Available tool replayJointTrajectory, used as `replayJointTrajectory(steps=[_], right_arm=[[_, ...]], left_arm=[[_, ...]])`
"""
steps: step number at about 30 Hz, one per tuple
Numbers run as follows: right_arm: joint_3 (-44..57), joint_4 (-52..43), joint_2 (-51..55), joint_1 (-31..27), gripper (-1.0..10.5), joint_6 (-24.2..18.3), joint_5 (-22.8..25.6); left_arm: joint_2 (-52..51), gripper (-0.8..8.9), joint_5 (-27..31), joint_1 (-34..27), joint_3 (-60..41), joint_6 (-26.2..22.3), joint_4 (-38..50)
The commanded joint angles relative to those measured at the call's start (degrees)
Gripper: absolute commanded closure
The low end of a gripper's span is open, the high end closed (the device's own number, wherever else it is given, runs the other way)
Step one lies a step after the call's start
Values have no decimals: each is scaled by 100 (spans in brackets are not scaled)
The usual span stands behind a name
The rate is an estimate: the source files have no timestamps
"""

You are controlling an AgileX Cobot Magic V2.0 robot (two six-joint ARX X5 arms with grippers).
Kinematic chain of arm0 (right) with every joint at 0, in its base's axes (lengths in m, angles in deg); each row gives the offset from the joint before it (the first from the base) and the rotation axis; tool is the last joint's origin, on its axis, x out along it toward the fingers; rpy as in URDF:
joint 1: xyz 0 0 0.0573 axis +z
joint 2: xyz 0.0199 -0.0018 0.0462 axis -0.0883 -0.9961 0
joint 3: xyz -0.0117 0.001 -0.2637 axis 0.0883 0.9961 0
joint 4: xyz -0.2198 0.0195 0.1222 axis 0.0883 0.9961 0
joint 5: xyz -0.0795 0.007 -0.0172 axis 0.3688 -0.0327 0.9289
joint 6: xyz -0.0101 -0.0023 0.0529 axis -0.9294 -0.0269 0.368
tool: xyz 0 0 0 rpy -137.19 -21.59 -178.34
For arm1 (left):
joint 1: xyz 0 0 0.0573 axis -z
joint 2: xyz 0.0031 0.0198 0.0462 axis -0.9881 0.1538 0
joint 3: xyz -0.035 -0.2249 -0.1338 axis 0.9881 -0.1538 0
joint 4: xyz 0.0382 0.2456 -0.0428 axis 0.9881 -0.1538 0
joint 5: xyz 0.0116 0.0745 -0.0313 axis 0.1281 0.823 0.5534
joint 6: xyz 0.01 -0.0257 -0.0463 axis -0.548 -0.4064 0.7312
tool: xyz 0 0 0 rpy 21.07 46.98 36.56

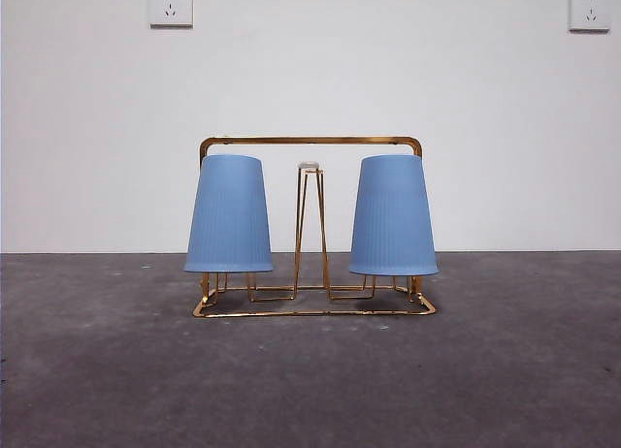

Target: Pick up cup 1,put cup 1 in the cup rack,pick up cup 2,put cup 2 in the cup rack

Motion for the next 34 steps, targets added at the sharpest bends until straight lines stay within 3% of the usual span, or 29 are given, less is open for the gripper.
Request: replayJointTrajectory(steps=[1, 22, 26, 30, 34], right_arm=[[-4, 101, 2, 0, 945, -2, 7], [-4, 107, 2, 0, 945, -81, 98], [-4, 107, 20, -146, 945, -323, 487], [-4, -280, 46, -758, 945, -649, 535], [7, -1589, 269, -1989, 946, -671, 24]], left_arm=[[-15, 816, -44, -13, -72, 79, 50], [17, 816, -42, -46, -72, 76, 48], [17, 816, -42, -46, -72, 79, 48], [20, 816, -42, -46, -72, 79, 48], [28, 816, -42, -46, -72, 79, 48]])
